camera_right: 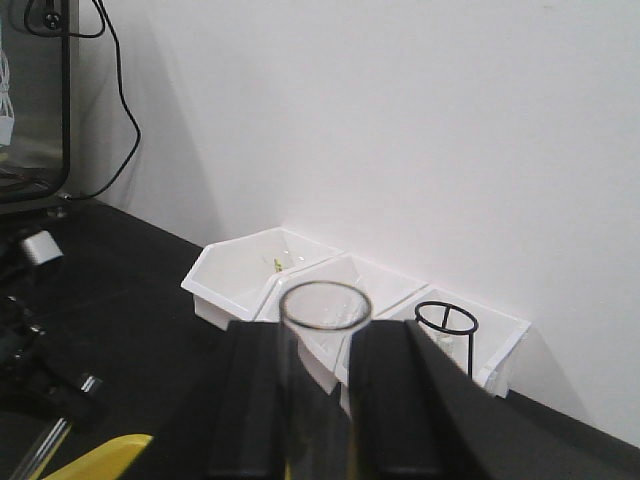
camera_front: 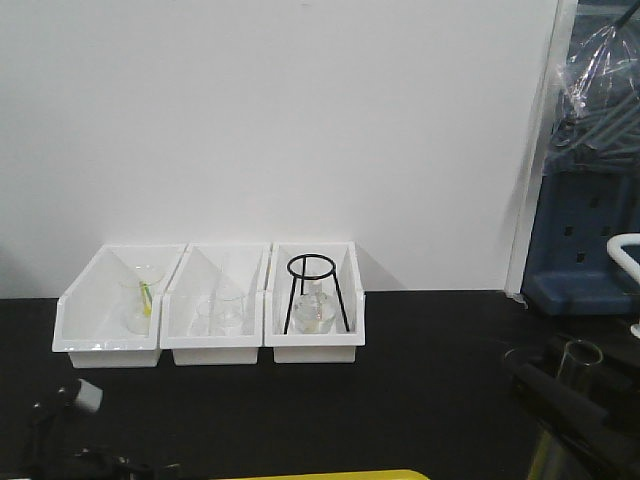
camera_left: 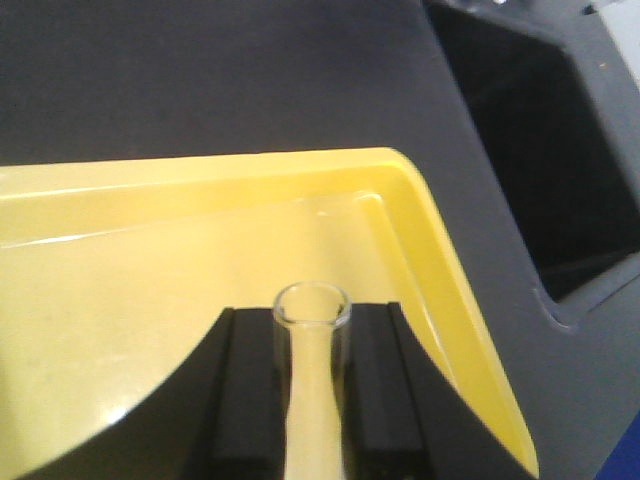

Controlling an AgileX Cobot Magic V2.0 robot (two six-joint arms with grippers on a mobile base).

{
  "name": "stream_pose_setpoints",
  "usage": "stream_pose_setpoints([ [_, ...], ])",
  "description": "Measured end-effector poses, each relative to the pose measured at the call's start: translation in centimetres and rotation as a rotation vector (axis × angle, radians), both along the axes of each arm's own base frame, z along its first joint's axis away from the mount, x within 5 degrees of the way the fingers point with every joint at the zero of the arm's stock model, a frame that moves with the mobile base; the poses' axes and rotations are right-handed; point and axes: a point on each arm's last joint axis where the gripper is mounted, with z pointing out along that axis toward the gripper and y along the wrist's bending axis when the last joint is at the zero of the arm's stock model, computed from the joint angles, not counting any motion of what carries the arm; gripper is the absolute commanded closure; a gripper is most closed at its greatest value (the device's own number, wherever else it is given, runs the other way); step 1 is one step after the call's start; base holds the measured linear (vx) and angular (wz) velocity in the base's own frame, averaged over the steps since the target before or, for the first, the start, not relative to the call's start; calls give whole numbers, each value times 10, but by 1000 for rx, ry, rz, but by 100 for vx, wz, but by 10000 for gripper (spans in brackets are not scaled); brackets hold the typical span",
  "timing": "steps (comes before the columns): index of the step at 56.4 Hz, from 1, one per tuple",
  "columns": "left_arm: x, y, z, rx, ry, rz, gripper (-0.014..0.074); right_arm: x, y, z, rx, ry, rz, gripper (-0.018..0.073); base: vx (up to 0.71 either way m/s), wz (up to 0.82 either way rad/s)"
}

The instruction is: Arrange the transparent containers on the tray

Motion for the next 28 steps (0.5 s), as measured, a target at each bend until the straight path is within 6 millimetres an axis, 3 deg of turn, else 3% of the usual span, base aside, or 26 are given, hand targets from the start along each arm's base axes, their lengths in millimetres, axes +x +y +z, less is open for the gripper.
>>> stream_pose_setpoints([
  [13, 31, -9, -43, 6, 150, -33, 597, 7, 2, -5, -9, 33, 0, 571, 0, 0],
  [21, 31, -10, -65, 49, 216, -83, 591, 11, 3, -9, -15, 53, 0, 571, 0, 0],
  [28, 30, -11, -69, 63, 225, -114, 580, 14, 4, -11, -19, 66, 0, 571, 0, 0],
])
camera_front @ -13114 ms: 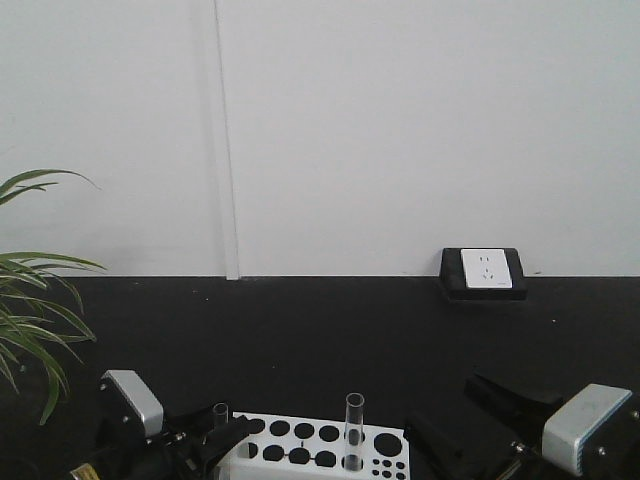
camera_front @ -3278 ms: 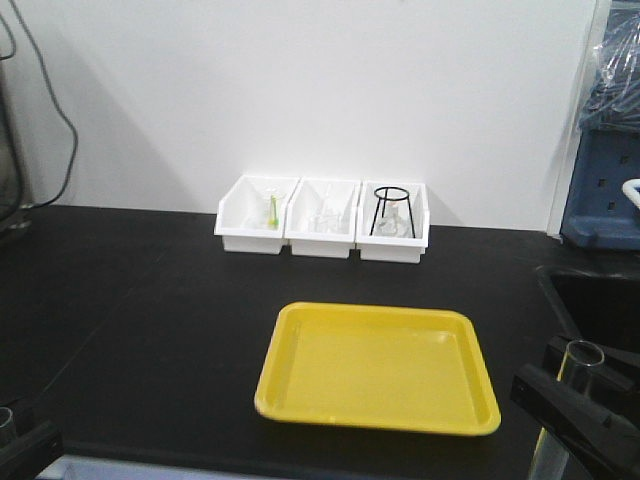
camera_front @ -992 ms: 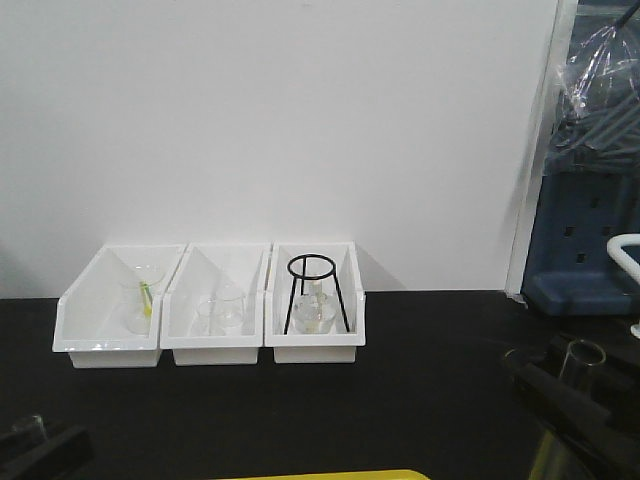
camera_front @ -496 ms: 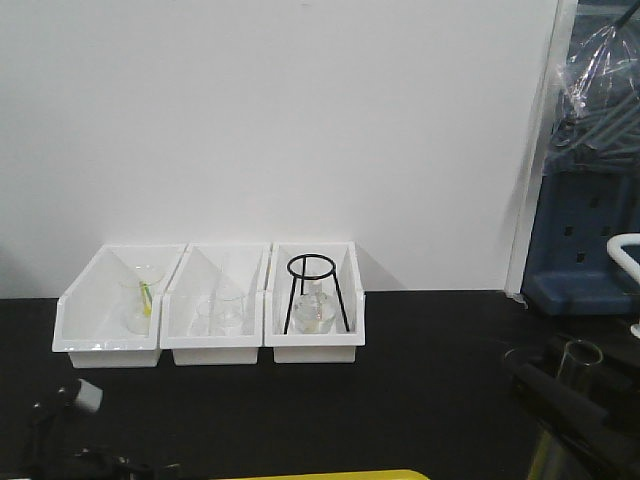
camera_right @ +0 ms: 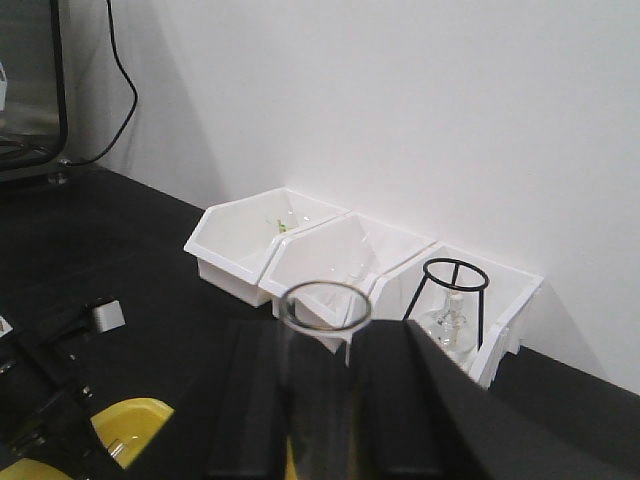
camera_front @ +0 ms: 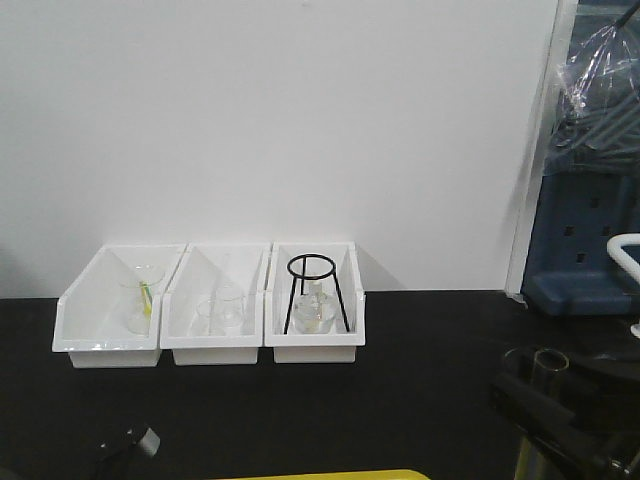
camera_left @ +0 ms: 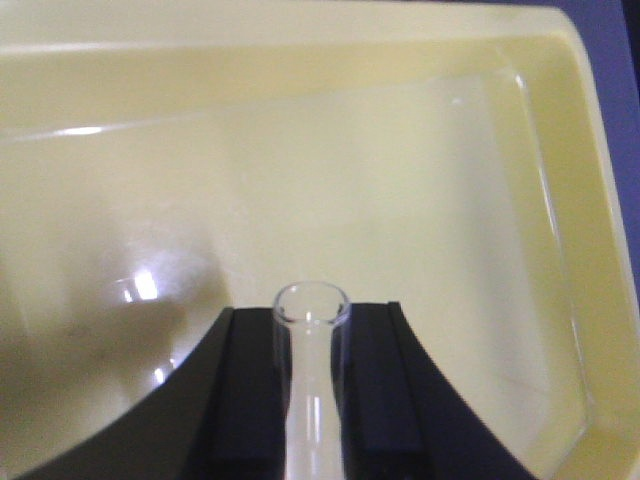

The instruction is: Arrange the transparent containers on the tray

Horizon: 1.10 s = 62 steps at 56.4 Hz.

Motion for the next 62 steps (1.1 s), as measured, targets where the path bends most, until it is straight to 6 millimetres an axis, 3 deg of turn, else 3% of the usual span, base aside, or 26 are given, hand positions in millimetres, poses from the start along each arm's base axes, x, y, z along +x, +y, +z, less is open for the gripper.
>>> stream_pose_setpoints([
  [13, -1, 1, -1, 21, -3, -23, 481, 0, 0, 0, 0, 1, 0, 571, 0, 0],
  [33, -1, 2, -2, 44, -10, -30, 164, 0, 0, 0, 4, 5, 0, 571, 0, 0],
  [42, -1, 2, -2, 44, -10, -30, 125, 7, 1, -5, 78, 103, -20, 571, 0, 0],
  [47, -1, 2, -2, 44, -10, -30, 125, 20, 3, -18, 115, 226, -51, 571, 0, 0],
  [48, -1, 2, -2, 44, -10, -30, 125, 37, 7, -37, 121, 358, -77, 571, 0, 0],
  [62, -3, 0, -1, 18, 0, -51, 125, 77, 22, -109, 94, 726, -103, 571, 0, 0],
])
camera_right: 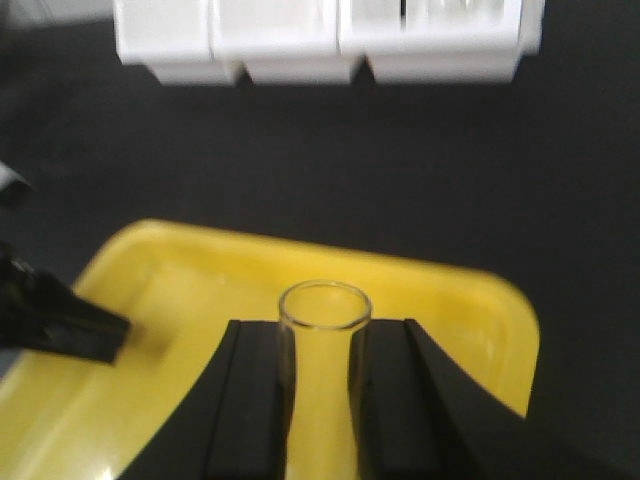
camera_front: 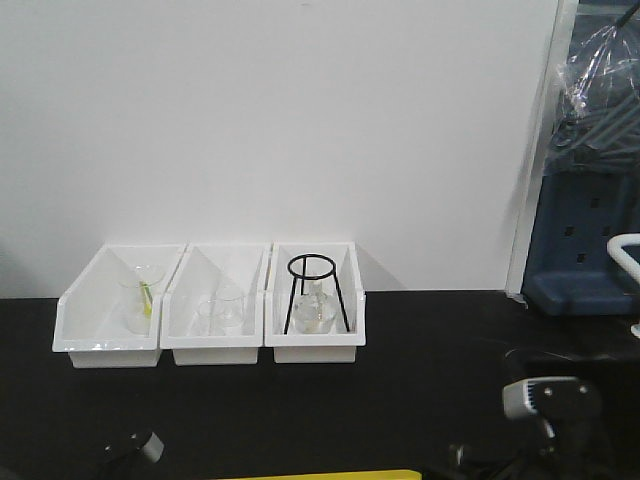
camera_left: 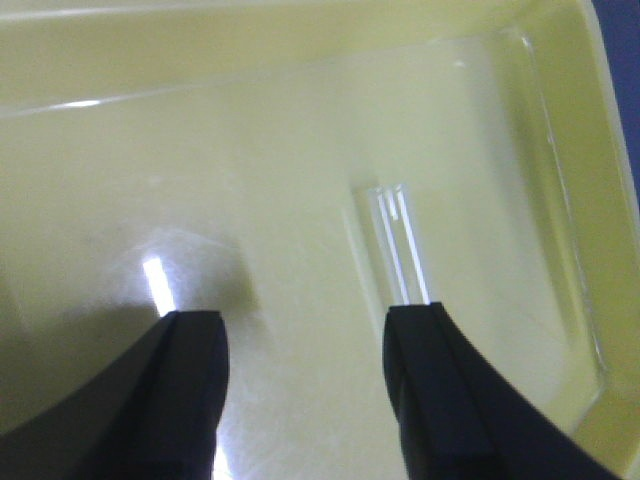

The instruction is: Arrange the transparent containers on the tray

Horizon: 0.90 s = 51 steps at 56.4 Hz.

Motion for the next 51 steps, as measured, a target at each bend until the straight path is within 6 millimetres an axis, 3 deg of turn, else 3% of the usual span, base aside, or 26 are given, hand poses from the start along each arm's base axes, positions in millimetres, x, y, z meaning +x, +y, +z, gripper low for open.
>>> stream_pose_setpoints([
  [11, -1, -1, 1, -16, 7, -13, 125, 19, 9, -49, 25, 208, -6, 570, 0, 0],
  [23, -2, -2, 2, -33, 12, -13, 125, 36, 14, -67, 56, 269, -52, 519, 0, 0],
  [40, 0, -4, 4, -65, 16, -3, 125, 53, 15, -90, 56, 315, -121, 274, 0, 0],
  [51, -1, -5, 5, -80, 22, -14, 125, 58, 19, -92, 72, 304, -112, 134, 0, 0],
])
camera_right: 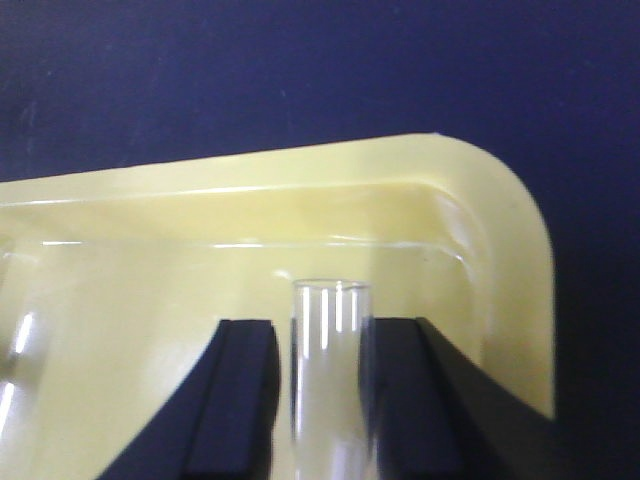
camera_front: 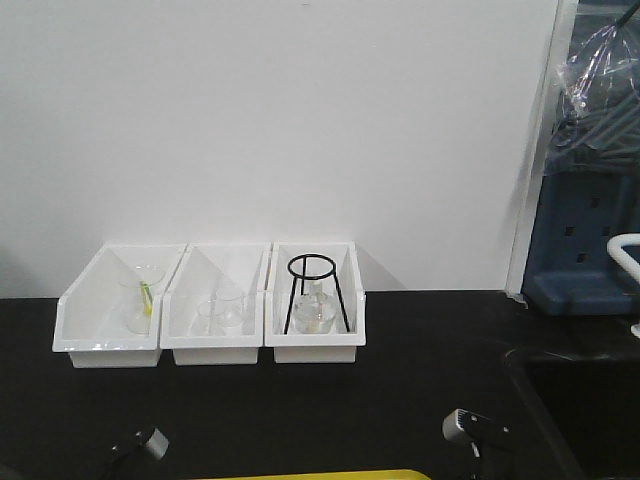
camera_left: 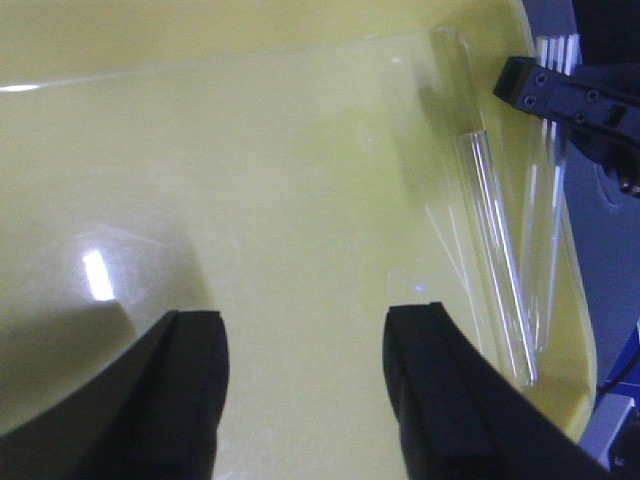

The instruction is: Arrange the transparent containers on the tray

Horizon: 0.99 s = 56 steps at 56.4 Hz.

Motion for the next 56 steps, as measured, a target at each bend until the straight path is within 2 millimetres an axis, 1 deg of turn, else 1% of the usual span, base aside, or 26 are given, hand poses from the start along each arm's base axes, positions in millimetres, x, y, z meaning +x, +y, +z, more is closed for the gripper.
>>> stream_pose_setpoints([
  [9, 0, 0, 0, -6, 2, -4, 125, 1, 1, 1, 1, -19, 12, 90, 0, 0],
  [34, -2, -2, 1, -22, 8, -17, 127, 3, 2, 3, 27, -27, -9, 90, 0, 0],
  [41, -2, -2, 4, -22, -10, -25, 138, 1, 5, 5, 73, -37, 18, 92, 0, 0],
  [45, -3, -2, 11, -20, -51, -41, 155, 0, 9, 10, 124, -59, 46, 93, 0, 0],
  [49, -5, -1, 24, -20, -116, -64, 178, -1, 13, 21, 186, -97, 79, 103, 0, 0],
  [54, -11, -1, 46, -28, -227, -106, 215, -4, 16, 36, 246, -151, 114, 138, 0, 0],
  [56, -14, -1, 58, -31, -283, -120, 236, -6, 17, 45, 262, -181, 127, 161, 0, 0],
])
